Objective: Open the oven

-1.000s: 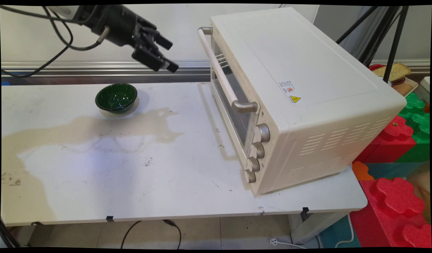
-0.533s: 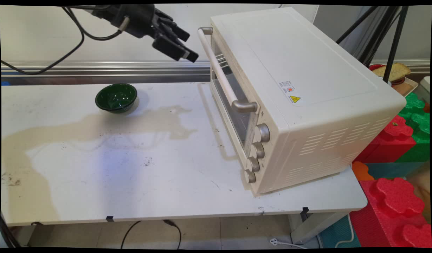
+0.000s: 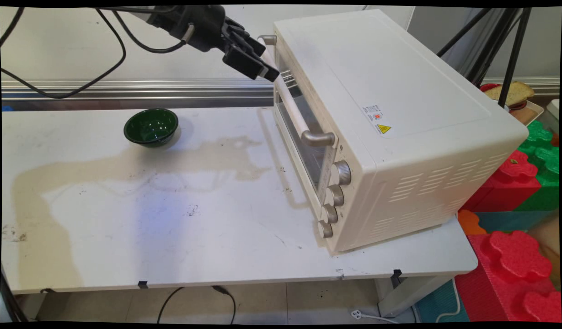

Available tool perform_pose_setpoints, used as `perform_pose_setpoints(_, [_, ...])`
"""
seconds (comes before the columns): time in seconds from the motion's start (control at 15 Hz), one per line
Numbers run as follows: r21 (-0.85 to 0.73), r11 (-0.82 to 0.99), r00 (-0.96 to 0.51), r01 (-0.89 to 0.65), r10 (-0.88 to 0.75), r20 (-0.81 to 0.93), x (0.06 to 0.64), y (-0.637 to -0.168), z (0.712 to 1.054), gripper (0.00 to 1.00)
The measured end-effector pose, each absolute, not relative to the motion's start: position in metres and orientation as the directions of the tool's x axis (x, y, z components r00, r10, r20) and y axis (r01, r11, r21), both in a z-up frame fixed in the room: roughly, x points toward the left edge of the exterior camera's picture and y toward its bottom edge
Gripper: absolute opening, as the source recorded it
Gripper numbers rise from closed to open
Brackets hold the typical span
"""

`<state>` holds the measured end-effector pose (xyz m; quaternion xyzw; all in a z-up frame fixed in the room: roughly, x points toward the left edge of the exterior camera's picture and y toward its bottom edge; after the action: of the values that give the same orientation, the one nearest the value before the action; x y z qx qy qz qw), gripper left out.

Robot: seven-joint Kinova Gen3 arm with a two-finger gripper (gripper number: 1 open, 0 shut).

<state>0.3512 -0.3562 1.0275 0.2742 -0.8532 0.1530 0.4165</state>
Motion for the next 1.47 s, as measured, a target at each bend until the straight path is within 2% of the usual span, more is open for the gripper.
perform_pose_setpoints(0.13, [-0.027,0.803,-0.499,-0.595,-0.342,0.796,0.347,-0.359,1.026,1.0])
perform_pose_setpoints(0.2, [-0.026,0.804,-0.498,-0.594,-0.343,0.796,0.345,-0.359,1.026,0.0])
perform_pose_setpoints(1.47, [0.014,0.793,-0.485,-0.609,-0.387,0.785,0.31,-0.377,1.0,0.0])
